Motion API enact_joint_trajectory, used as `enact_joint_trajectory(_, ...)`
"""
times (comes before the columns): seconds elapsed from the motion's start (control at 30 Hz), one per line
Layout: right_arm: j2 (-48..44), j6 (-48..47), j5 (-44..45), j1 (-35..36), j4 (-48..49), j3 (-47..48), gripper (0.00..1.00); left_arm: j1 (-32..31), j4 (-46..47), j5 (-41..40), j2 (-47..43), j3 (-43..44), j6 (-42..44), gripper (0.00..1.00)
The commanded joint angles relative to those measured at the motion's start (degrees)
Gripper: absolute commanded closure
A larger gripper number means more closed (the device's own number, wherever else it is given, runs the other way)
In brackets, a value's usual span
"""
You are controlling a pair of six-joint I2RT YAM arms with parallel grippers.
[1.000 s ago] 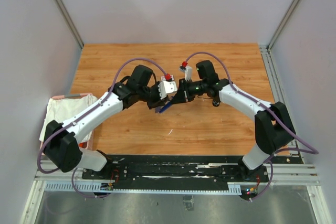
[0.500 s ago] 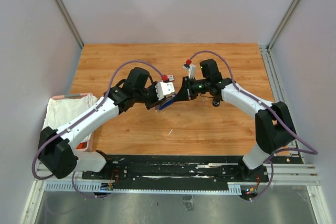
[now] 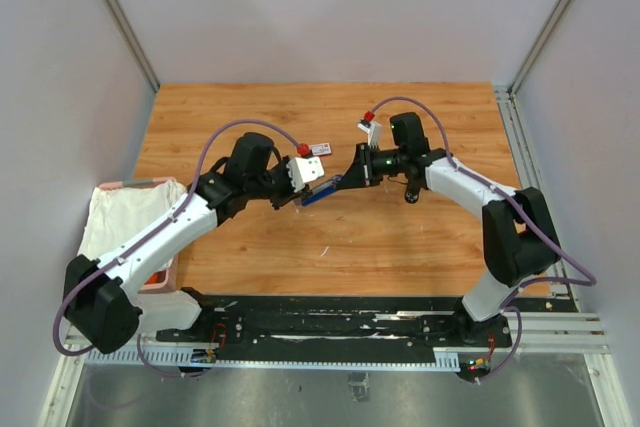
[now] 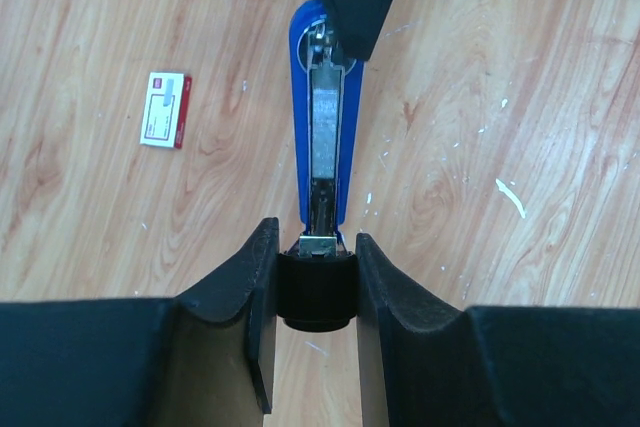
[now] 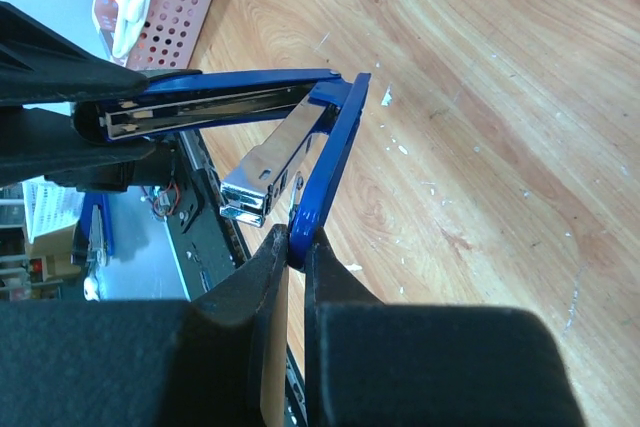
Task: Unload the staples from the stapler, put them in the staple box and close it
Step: Unload the staple at the center of the board.
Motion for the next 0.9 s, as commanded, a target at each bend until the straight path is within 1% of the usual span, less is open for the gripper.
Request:
enact_joint_trajectory(0.0,1.5,3.1,-1.3,-3.2,2.2,-1.4,1.00,2.4,3.2,-0.9,-3.0,-0.4,-0.8,1.00)
enact_joint_trajectory(0.2,3.2,4.9,-4.0,-4.2,4.2,-1.6,1.00,4.3,4.1,0.9,-4.3,-0.7,-2.3,1.00)
enact_joint_trajectory(0.33,5.0,9.3,-7.7,-4.8,9.5,-3.1,1.00,5.2,4.6,1.8,-4.8,-1.0,-3.2,1.00)
enact_joint_trajectory(0.43,6.5,11.3,-9.7,-5.2,11.0,-2.9,1.00,6.2,5.1,1.9,-5.6,-1.6,-3.5,1.00)
enact_joint_trajectory(0.67,6.7,11.8,-9.2,-6.1,11.5,-3.1,1.00,9.8,6.5,3.2,-6.4,-2.1,-6.3,1.00)
enact_joint_trajectory(0.87,10.0,10.9,-10.5,-6.6,9.9,-1.5,1.00,10.5,5.7,5.5,-6.5,-1.9,-6.5,1.00)
